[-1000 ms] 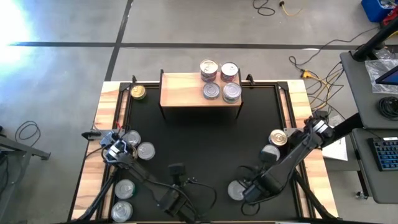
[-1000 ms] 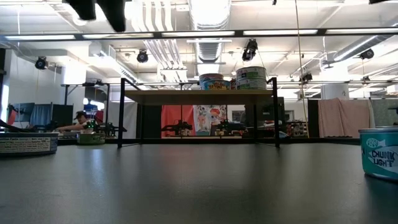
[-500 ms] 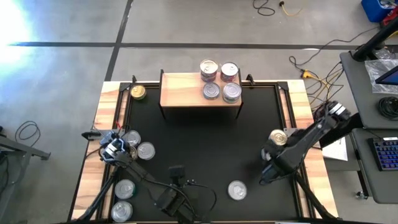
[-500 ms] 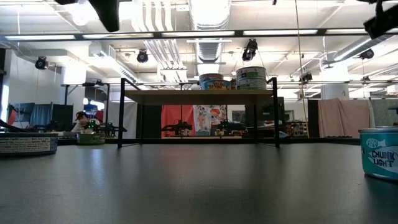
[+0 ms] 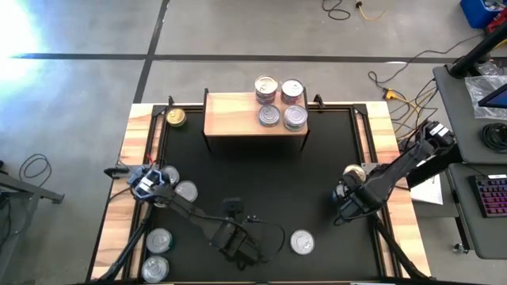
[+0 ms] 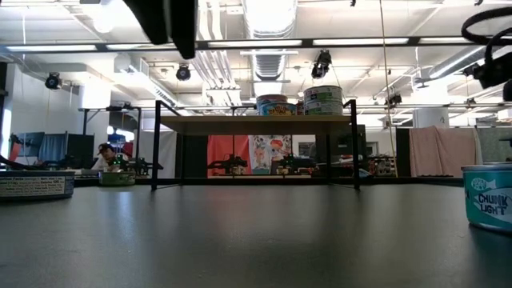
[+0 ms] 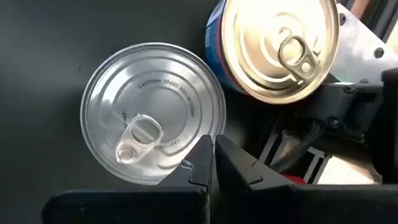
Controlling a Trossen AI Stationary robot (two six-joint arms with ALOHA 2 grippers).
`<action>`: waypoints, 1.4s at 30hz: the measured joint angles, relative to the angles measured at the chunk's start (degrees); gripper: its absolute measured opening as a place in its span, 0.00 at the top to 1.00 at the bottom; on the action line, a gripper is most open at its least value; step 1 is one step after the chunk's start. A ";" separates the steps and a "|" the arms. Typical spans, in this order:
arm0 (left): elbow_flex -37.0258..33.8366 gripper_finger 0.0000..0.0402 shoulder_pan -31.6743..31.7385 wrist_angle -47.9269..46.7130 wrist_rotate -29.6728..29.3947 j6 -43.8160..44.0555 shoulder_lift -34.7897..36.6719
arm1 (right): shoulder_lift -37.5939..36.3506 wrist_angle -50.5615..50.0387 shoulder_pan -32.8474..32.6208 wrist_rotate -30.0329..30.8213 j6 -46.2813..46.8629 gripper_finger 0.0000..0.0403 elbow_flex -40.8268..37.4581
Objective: Stack canned seafood by type on shelf
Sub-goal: Stack the yellow-blue tuna can on top of the other yellow-blue tuna can on the shelf
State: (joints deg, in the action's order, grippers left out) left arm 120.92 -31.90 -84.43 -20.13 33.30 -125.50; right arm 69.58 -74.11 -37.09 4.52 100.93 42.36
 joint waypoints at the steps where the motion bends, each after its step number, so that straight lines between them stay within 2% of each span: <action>1: 0.00 0.11 0.32 0.06 -0.17 -0.07 0.23 | 0.53 0.19 0.34 0.31 -0.40 0.97 0.05; 7: -0.45 0.11 2.07 0.85 -3.89 -2.76 2.38 | 3.72 3.05 3.95 -0.46 -5.74 0.97 -1.07; 10: -4.09 0.11 3.22 2.63 -5.19 -2.87 5.47 | 5.65 5.48 5.60 -0.92 -7.68 0.97 -1.55; 13: -11.78 0.11 4.09 5.65 -6.44 -2.08 10.66 | 7.94 7.61 7.30 -0.96 -10.14 0.97 -1.50; 16: -22.48 0.11 4.31 10.53 -6.48 -0.24 17.02 | 9.79 8.90 8.64 -0.79 -12.94 0.97 -1.18; 21: -39.94 0.11 4.23 21.62 -3.66 4.79 26.62 | 12.35 11.80 9.83 0.83 -17.28 0.97 3.09; 26: -50.74 0.11 4.20 33.76 -0.78 9.87 30.78 | 15.56 16.27 11.30 2.61 -23.26 0.97 8.55; 32: -54.23 0.11 4.20 40.79 1.80 9.60 29.49 | 23.53 25.39 14.07 3.20 -34.26 0.97 15.42; 38: -54.38 0.11 5.00 40.30 1.16 5.71 28.62 | 33.80 25.00 15.33 2.99 -46.11 0.97 29.36; 42: -54.38 0.11 5.96 40.53 1.07 2.18 28.62 | 37.87 23.55 14.96 1.94 -51.14 0.97 39.49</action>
State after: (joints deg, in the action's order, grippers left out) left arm 66.54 -25.94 -43.89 -19.06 35.48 -96.88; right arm 107.45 -50.56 -22.12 6.46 49.80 81.85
